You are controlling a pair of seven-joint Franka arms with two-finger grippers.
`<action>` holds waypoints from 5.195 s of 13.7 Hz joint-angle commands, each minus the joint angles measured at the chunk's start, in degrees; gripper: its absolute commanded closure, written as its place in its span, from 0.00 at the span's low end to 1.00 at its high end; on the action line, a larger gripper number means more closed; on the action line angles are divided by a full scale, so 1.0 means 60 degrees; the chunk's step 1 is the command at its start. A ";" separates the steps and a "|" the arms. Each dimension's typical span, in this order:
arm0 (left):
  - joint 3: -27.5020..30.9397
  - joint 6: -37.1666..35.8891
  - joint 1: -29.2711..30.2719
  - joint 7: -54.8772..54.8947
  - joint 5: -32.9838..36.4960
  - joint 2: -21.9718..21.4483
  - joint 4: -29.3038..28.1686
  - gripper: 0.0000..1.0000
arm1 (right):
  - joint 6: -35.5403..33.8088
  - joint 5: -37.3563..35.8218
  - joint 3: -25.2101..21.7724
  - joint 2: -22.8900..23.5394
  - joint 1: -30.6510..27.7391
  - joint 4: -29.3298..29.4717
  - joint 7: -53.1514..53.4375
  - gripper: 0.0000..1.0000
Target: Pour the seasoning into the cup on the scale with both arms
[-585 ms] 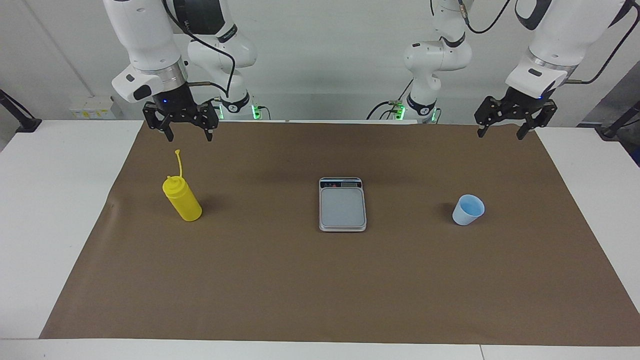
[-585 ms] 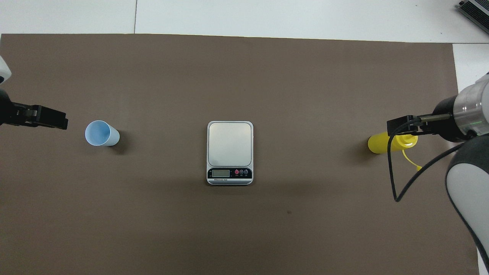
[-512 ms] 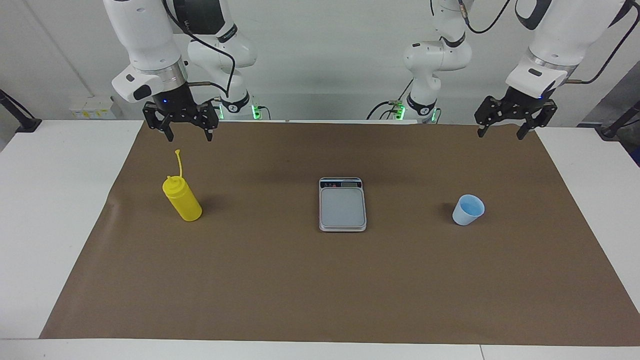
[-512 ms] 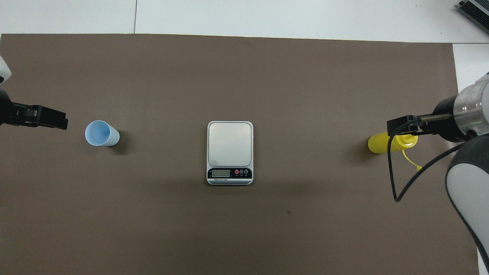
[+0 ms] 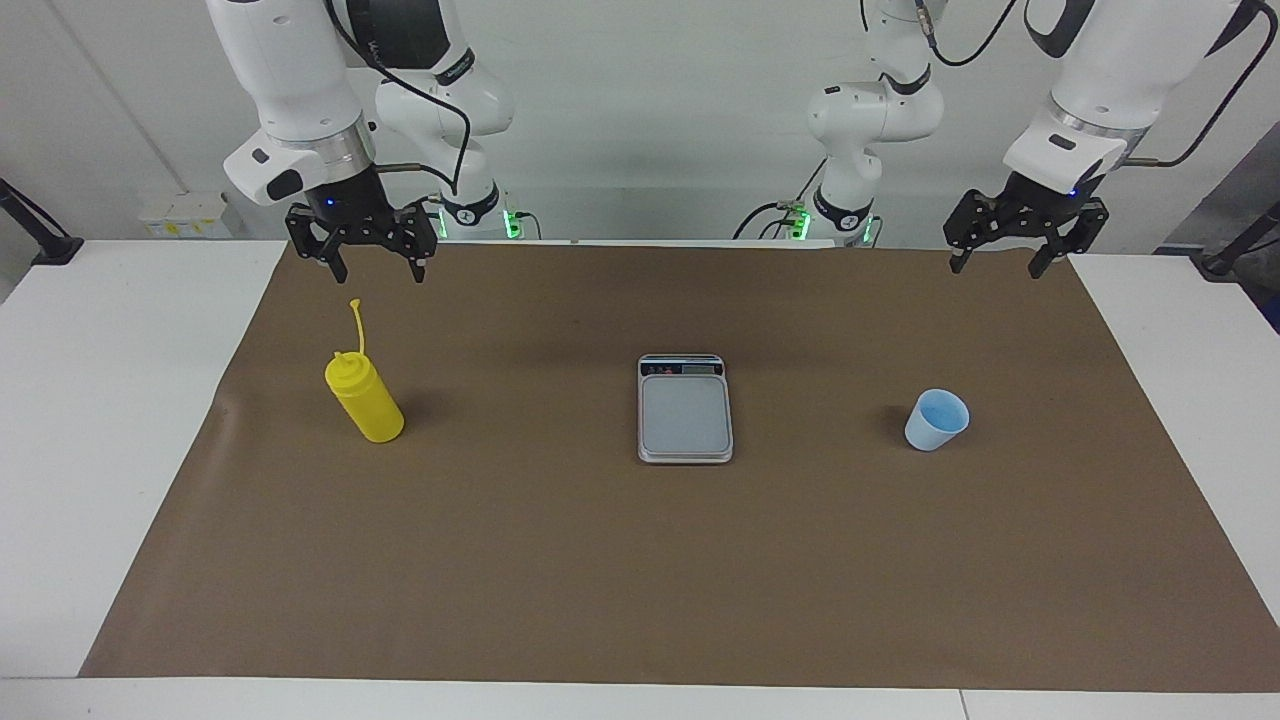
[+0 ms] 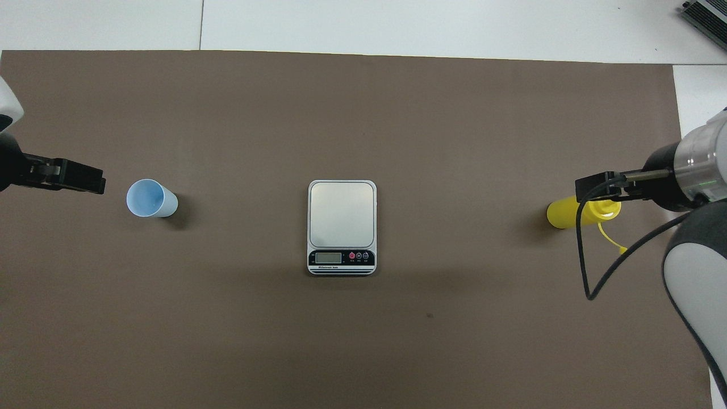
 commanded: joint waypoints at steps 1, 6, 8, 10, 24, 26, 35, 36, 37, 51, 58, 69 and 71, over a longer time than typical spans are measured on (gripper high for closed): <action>0.0046 0.0050 -0.0072 0.0086 0.0127 -0.0342 -0.0396 0.00 | 0.0064 0.0012 0.0030 -0.0179 -0.0108 -0.0207 -0.0200 0.00; 0.0104 0.0079 0.0103 -0.0016 0.0112 -0.0327 -0.0440 0.00 | 0.0064 0.0012 0.0030 -0.0179 -0.0108 -0.0207 -0.0200 0.00; 0.0134 0.0254 0.0409 -0.0002 0.0112 -0.0197 -0.0542 0.00 | 0.0064 0.0012 0.0030 -0.0165 -0.0108 -0.0207 -0.0200 0.00; 0.0134 0.0808 0.0542 -0.0002 0.0112 -0.0035 -0.0949 0.00 | 0.0064 0.0012 0.0030 -0.0179 -0.0108 -0.0207 -0.0200 0.00; 0.0149 0.6304 0.1363 -0.2006 -0.0474 0.0755 -0.5201 0.00 | 0.0064 0.0012 0.0030 -0.0179 -0.0108 -0.0207 -0.0200 0.00; 0.0149 0.6611 0.1407 -0.2067 -0.0474 0.1180 -0.5142 0.00 | 0.0064 0.0012 0.0030 -0.0179 -0.0108 -0.0207 -0.0200 0.00; 0.0149 0.7184 0.1261 -0.2419 -0.0474 0.1577 -0.5742 0.00 | 0.0108 0.0012 0.0030 -0.0165 -0.0122 -0.0207 -0.0215 0.00; 0.0149 0.7184 0.1246 -0.2433 -0.0474 0.1577 -0.5743 0.00 | 0.0108 0.0012 0.0030 -0.0165 -0.0108 -0.0207 -0.0215 0.00; 0.0149 0.7184 0.1246 -0.2390 -0.0474 0.1577 -0.5728 0.26 | 0.0064 0.0012 0.0045 -0.0165 -0.0093 -0.0207 -0.0200 0.00; 0.0032 0.2676 0.0925 -0.1159 -0.0284 0.1315 -0.2141 1.00 | -0.0317 0.0027 0.0045 -0.0385 0.0038 -0.0470 0.0517 0.00; -0.0012 0.1368 -0.1782 -0.2678 0.0390 0.0655 -0.2065 1.00 | -0.0244 0.0027 0.0045 -0.0385 0.0024 -0.0470 0.0547 0.00; -0.0086 0.4471 -0.4260 -0.6649 -0.0181 0.1735 -0.2506 1.00 | -0.0214 0.0027 0.0045 -0.0385 0.0024 -0.0470 0.0518 0.00; -0.0057 0.4796 -0.4641 -0.7425 -0.0181 0.2437 -0.2113 1.00 | -0.0200 0.0027 0.0045 -0.0385 0.0024 -0.0485 0.0532 0.00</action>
